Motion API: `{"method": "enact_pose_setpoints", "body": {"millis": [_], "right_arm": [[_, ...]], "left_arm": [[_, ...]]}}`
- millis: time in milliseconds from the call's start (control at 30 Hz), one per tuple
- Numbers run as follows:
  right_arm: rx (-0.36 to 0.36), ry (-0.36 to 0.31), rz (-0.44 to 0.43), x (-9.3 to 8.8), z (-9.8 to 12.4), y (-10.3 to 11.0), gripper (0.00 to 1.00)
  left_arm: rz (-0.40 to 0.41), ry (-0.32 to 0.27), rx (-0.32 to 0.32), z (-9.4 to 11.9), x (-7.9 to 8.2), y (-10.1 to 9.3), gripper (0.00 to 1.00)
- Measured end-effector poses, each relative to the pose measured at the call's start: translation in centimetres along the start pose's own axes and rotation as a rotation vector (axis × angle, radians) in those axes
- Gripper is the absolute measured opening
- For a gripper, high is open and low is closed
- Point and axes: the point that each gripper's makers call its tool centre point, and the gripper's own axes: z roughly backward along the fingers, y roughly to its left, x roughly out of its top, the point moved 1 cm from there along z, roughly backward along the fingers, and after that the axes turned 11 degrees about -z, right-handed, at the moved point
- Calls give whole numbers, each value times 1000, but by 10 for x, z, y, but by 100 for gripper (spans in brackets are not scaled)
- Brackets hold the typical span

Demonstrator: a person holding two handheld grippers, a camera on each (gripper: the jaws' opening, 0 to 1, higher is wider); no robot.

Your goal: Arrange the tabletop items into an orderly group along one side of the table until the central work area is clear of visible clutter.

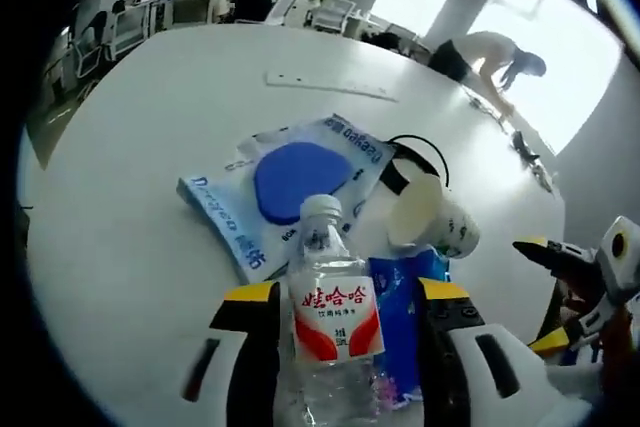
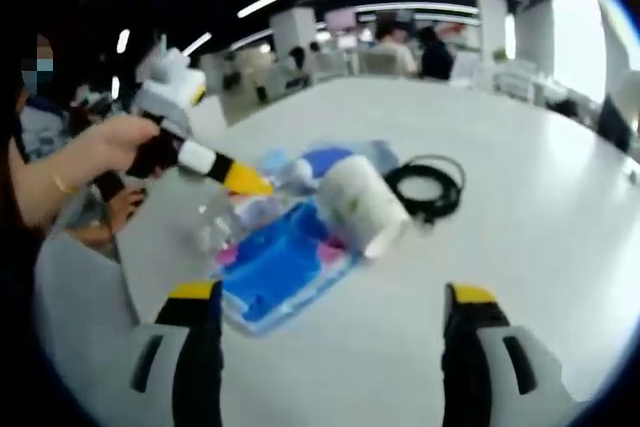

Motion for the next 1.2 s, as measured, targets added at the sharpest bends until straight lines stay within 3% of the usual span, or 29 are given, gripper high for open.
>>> {"method": "enact_pose_setpoints", "body": {"millis": [167,333,667,867,1200], "right_arm": [[0,3,11,0,-1,2,88],[-1,18,24,-3,-4,2,88],[0,21,33,-5,-6,3,88],[0,12,30,-3,-5,2,88],[1,6,28,-2,-4,2,88]], "left_arm": [[-20,50,55,-6,-4,5,50],[-18,73,45,-11,-8,1,47],[5,107,96,-19,-10,10,41],[49,108,112,-22,-11,10,40],[33,101,111,-21,-12,8,38]]}}
